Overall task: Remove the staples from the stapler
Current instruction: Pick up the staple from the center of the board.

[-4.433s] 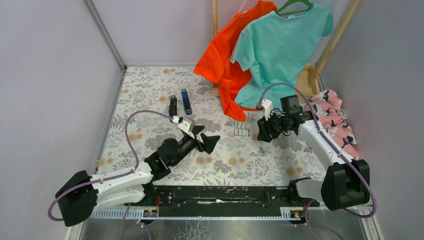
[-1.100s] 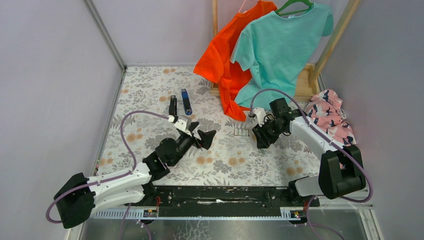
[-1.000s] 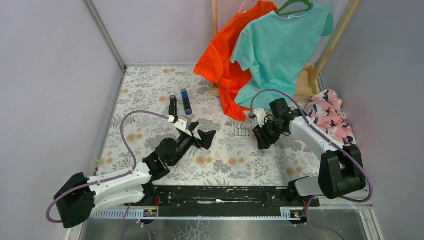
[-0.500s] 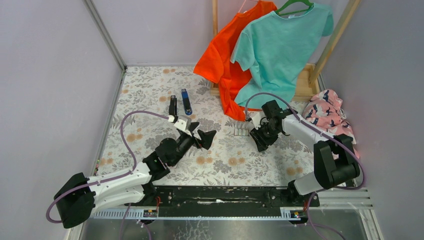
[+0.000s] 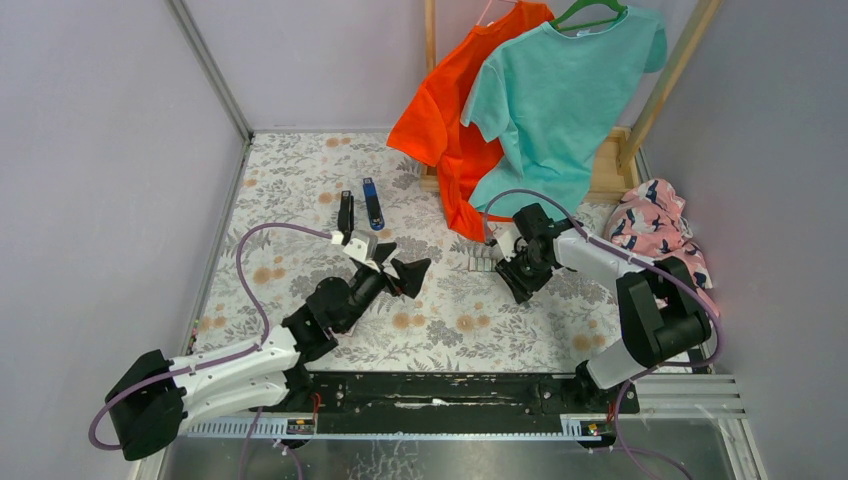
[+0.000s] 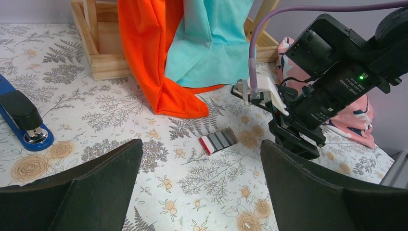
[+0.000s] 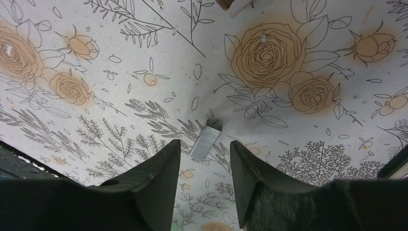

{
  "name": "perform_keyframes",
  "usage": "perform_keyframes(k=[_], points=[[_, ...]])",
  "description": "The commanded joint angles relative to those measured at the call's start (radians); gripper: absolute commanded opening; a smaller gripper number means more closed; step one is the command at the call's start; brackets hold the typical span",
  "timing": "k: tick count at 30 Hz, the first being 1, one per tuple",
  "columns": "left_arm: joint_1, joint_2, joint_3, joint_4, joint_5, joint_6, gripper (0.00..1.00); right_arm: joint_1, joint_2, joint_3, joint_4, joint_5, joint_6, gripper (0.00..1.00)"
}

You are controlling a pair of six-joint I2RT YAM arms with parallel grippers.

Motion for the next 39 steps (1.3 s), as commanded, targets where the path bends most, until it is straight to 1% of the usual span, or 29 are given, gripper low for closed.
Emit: perform_keyframes(k=[1,10,20,27,39], points=[[0.009,-0.013,-0.009,0.007,-0.029,-0.001,1.0,0.019,0.012,0.008,0.021,0.038,0.006,0.5],[0.009,-0.015,-0.014,0.007,-0.03,-0.003,1.0,0.032,0.046,0.012,0.019,0.021,0.004,0.47],[0.008,-0.017,-0.015,0.004,-0.031,-0.001,1.0,0.035,0.057,0.005,0.019,0.024,-0.006,0.43],[0.008,-0.019,-0.015,0.004,-0.033,-0.003,1.0,0.036,0.053,0.006,0.015,0.021,-0.013,0.41],[0.009,-0.007,-0.008,0.01,-0.029,0.002,1.0,0.036,0.058,0.018,-0.02,0.012,-0.08,0.39]])
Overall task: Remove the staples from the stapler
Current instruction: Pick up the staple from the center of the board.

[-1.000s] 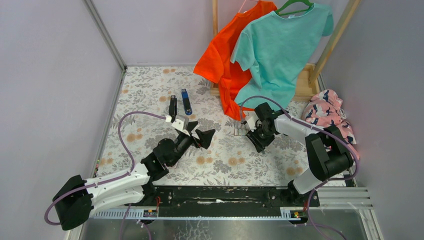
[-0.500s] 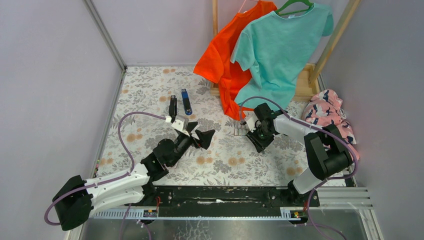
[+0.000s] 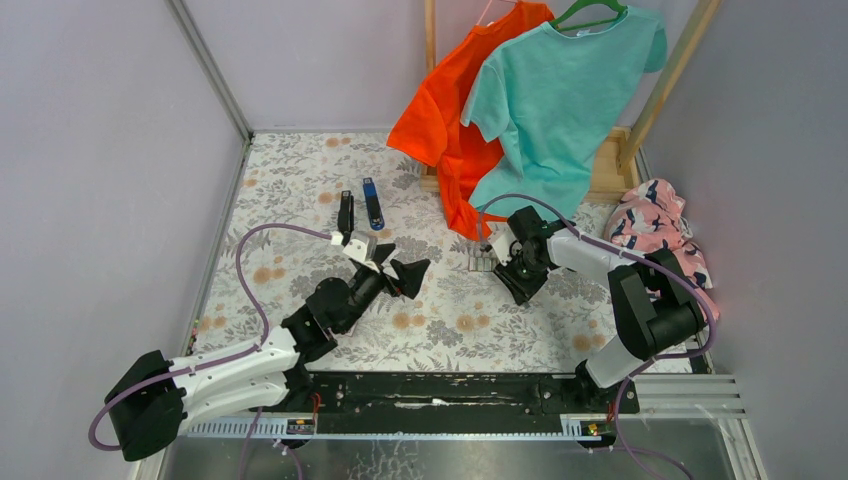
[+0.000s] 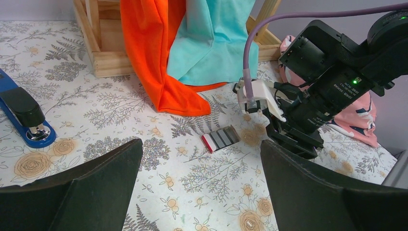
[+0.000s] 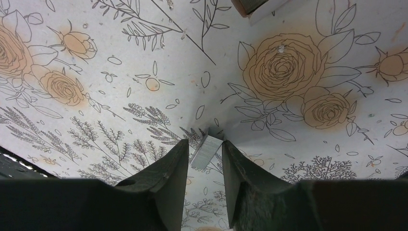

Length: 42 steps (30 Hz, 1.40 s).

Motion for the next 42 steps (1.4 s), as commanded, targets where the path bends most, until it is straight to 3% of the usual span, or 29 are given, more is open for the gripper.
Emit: perform_keyframes(k=[1,24,32,42], points=[[0.007,-0.002,0.0,0.015,-0.026,0.002,1.0,0.011,0.011,0.023,-0.042,0.002,-0.051,0.38],[0.008,-0.016,-0.01,0.01,-0.027,-0.001,1.0,0.011,0.059,0.097,-0.105,-0.003,-0.18,0.3],[0.007,-0.029,-0.019,0.01,-0.03,0.001,1.0,0.011,0.064,0.095,-0.105,0.02,-0.19,0.34],[0.008,-0.035,-0.021,0.007,-0.033,0.004,1.0,0.013,0.064,0.11,-0.138,-0.013,-0.336,0.34]])
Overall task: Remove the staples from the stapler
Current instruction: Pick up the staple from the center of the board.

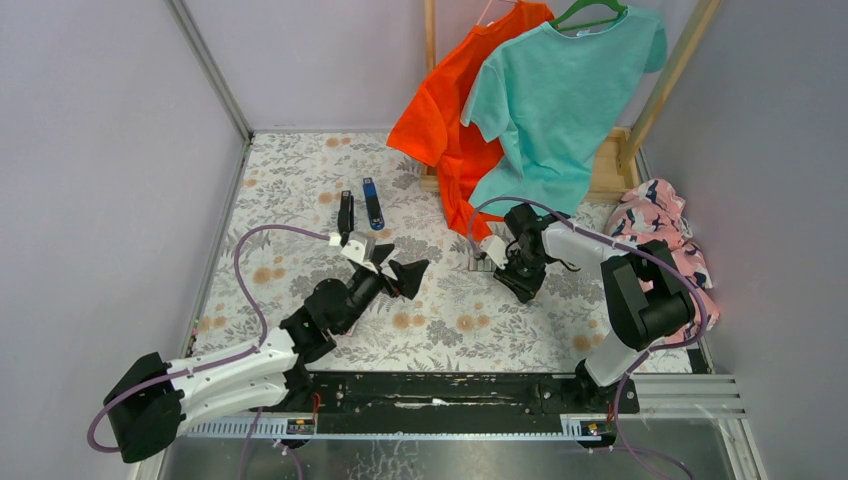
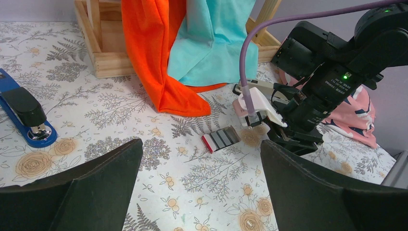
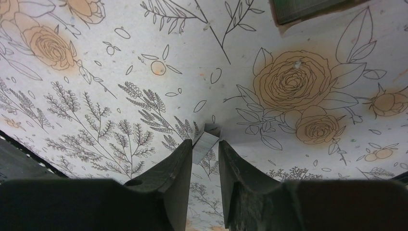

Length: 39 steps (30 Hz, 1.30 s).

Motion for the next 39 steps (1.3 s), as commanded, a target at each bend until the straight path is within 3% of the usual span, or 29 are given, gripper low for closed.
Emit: perform_keyframes(k=[1,8,27,39], points=[[0.008,-0.022,-0.015,0.008,-0.035,0.004,1.0,0.012,0.003,0.043,-0.046,-0.001,-0.103,0.34],[0.008,-0.014,-0.015,0.017,-0.038,0.01,1.0,0.024,-0.01,0.028,-0.029,0.0,-0.124,0.33],[0.008,-0.024,-0.02,0.017,-0.037,0.018,1.0,0.051,0.031,0.002,0.047,0.134,0.154,0.36],[0.008,-0.005,-0.027,0.03,-0.031,0.015,1.0,0.053,-0.018,-0.007,0.021,0.069,0.189,0.21]])
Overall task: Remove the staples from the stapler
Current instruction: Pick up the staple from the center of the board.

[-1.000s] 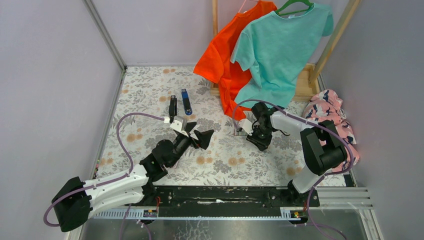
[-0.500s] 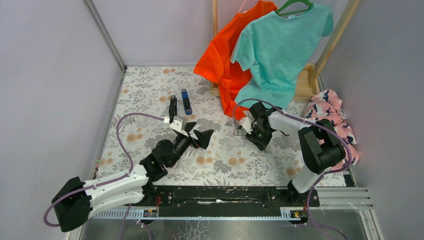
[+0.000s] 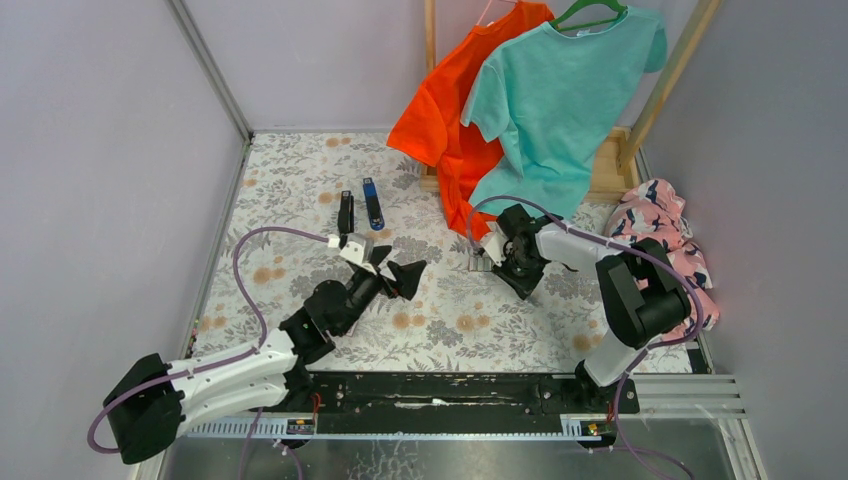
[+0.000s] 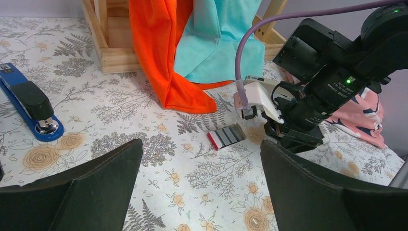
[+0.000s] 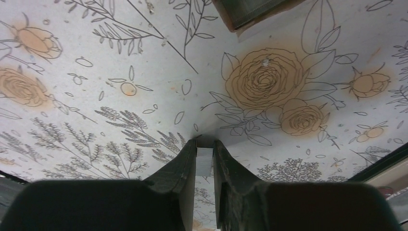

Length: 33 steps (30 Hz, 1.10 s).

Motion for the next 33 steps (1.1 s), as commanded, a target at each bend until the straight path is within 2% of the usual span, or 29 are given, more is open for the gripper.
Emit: perform_keyframes(k=[1,11,18,26,33], points=[[0.003,0.012,-0.009,0.031,-0.017,0.014,1.0,0.01,-0.05,-0.011,-0.022,-0.063,0.034,0.19],[0.015,0.161,0.015,0.077,0.015,-0.008,1.0,-0.031,-0.152,-0.028,0.015,-0.158,0.047,0.15],[0.077,0.306,0.07,0.117,0.125,-0.039,1.0,-0.084,-0.233,-0.035,0.038,-0.279,0.077,0.15],[0.15,0.436,0.115,0.168,0.233,-0.095,1.0,-0.101,-0.26,-0.015,0.05,-0.319,0.1,0.16],[0.17,0.473,0.137,0.169,0.262,-0.095,1.0,-0.109,-0.27,-0.009,0.049,-0.34,0.103,0.16]])
